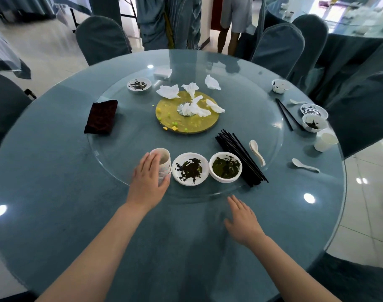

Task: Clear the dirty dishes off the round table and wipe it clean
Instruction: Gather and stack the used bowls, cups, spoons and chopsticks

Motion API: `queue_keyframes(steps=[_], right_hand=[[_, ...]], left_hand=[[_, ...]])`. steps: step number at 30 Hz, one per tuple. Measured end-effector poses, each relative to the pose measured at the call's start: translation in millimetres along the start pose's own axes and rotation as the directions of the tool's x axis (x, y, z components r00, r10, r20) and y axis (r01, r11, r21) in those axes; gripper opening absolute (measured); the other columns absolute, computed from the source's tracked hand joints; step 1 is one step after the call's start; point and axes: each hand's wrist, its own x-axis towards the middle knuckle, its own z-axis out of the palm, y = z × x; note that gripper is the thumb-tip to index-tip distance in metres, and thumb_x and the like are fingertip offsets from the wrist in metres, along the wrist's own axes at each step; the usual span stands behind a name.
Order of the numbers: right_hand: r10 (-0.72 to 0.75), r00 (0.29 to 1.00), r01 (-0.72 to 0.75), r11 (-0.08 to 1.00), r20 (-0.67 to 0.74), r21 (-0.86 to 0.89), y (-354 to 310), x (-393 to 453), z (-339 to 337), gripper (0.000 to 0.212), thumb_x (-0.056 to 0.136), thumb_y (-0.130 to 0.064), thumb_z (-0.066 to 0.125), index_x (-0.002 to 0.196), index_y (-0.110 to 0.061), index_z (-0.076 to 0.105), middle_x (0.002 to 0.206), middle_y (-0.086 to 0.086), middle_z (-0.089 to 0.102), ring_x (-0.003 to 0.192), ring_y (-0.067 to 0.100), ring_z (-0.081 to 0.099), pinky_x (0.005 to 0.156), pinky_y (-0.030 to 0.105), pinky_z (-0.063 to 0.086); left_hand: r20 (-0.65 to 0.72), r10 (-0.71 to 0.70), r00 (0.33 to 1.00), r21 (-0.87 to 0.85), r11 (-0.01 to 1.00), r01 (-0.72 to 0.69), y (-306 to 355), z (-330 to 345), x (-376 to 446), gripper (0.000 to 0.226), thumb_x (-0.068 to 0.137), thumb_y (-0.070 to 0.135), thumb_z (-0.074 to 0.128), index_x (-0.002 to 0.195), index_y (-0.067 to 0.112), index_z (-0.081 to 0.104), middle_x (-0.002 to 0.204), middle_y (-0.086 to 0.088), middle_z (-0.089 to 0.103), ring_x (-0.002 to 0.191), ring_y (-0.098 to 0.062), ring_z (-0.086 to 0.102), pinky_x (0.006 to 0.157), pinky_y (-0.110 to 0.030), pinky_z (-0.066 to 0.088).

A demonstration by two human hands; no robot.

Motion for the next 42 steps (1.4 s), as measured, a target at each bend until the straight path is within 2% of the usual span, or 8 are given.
queue_keyframes(steps=[5, 9, 14, 19, 23, 27, 34, 42], right_hand=[[0.122, 0.988, -0.107, 0.983, -0.096, 0.146, 27, -44, -2, 0.066, 0.101, -0.05, 0.034, 0.156, -0.022, 0.012, 0.164, -0.001, 0.008, 0.151, 0.019, 0.005, 0.123, 0.035, 0.006], [0.144, 0.975, -0.136, 0.989, -0.17, 0.058, 49, -94, -13, 0.066, 0.101, -0.053, 0.028, 0.156, -0.023, 0.007, 0.164, 0.003, -0.003, 0.151, 0.02, -0.004, 0.122, 0.035, 0.0], [0.138, 0.95, -0.157, 0.986, -0.28, -0.047, 87, -165, -32, 0.066, 0.101, -0.053, 0.027, 0.156, -0.024, 0.003, 0.163, 0.004, -0.011, 0.15, 0.02, -0.01, 0.118, 0.033, -0.011], [0.191, 0.873, -0.188, 0.981, -0.448, 0.052, 148, -245, -51, 0.062, 0.097, -0.051, 0.034, 0.152, -0.022, 0.027, 0.163, 0.006, 0.01, 0.15, 0.022, 0.005, 0.118, 0.032, -0.006], [0.24, 0.813, -0.222, 0.97, -0.53, 0.098, 205, -323, -65, 0.06, 0.099, -0.049, 0.038, 0.152, -0.027, 0.022, 0.163, -0.001, 0.007, 0.149, 0.015, -0.003, 0.116, 0.027, -0.013], [0.339, 0.773, -0.28, 0.941, -0.536, 0.19, 270, -404, -58, 0.06, 0.095, -0.052, 0.036, 0.15, -0.031, 0.024, 0.163, -0.004, 0.008, 0.149, 0.015, 0.001, 0.117, 0.026, -0.006], [0.574, 0.68, -0.465, 0.818, -0.456, 0.337, 380, -496, -37, 0.059, 0.099, -0.05, 0.039, 0.152, -0.033, 0.017, 0.163, -0.007, 0.003, 0.15, 0.014, -0.001, 0.116, 0.026, -0.004], [0.704, 0.602, -0.566, 0.709, -0.377, 0.42, 504, -508, -43, 0.062, 0.099, -0.05, 0.039, 0.153, -0.024, 0.021, 0.162, -0.004, 0.009, 0.15, 0.015, 0.003, 0.119, 0.029, 0.0]], left_hand=[[0.186, 0.106, 0.977, 0.011, 0.994, -0.11, 29, 21, -49, 0.075, 0.086, 0.056, 0.021, 0.15, 0.018, 0.03, 0.158, 0.003, 0.026, 0.148, -0.014, 0.013, 0.117, -0.029, 0.005], [0.324, 0.122, 0.938, -0.048, 0.993, -0.112, 64, 36, -87, 0.086, 0.078, 0.066, 0.004, 0.153, 0.027, 0.018, 0.16, 0.011, 0.015, 0.148, -0.008, 0.002, 0.112, -0.02, -0.008], [0.375, 0.215, 0.902, -0.124, 0.976, -0.181, 135, 46, -119, 0.085, 0.076, 0.067, 0.006, 0.152, 0.031, 0.016, 0.159, 0.015, 0.012, 0.147, -0.006, 0.001, 0.109, -0.017, -0.009], [0.345, 0.363, 0.866, -0.243, 0.925, -0.292, 230, 67, -148, 0.083, 0.077, 0.065, 0.012, 0.149, 0.028, 0.027, 0.155, 0.013, 0.023, 0.145, -0.008, 0.013, 0.114, -0.017, -0.003], [0.299, 0.484, 0.822, -0.378, 0.851, -0.364, 325, 82, -186, 0.072, 0.083, 0.057, 0.026, 0.145, 0.023, 0.038, 0.15, 0.009, 0.034, 0.141, -0.01, 0.026, 0.119, -0.021, 0.008], [0.26, 0.598, 0.759, -0.485, 0.76, -0.433, 428, 92, -235, 0.063, 0.086, 0.05, 0.035, 0.142, 0.023, 0.043, 0.144, 0.014, 0.038, 0.136, -0.002, 0.029, 0.114, -0.01, 0.008], [0.293, 0.762, 0.577, -0.551, 0.628, -0.55, 552, 141, -295, 0.057, 0.087, 0.044, 0.039, 0.139, 0.023, 0.046, 0.145, 0.008, 0.042, 0.137, -0.009, 0.033, 0.118, -0.031, 0.023], [0.386, 0.76, 0.522, -0.467, 0.649, -0.6, 638, 215, -268, 0.069, 0.081, 0.055, 0.025, 0.141, 0.028, 0.044, 0.151, 0.009, 0.035, 0.14, -0.008, 0.021, 0.111, -0.011, -0.002]])
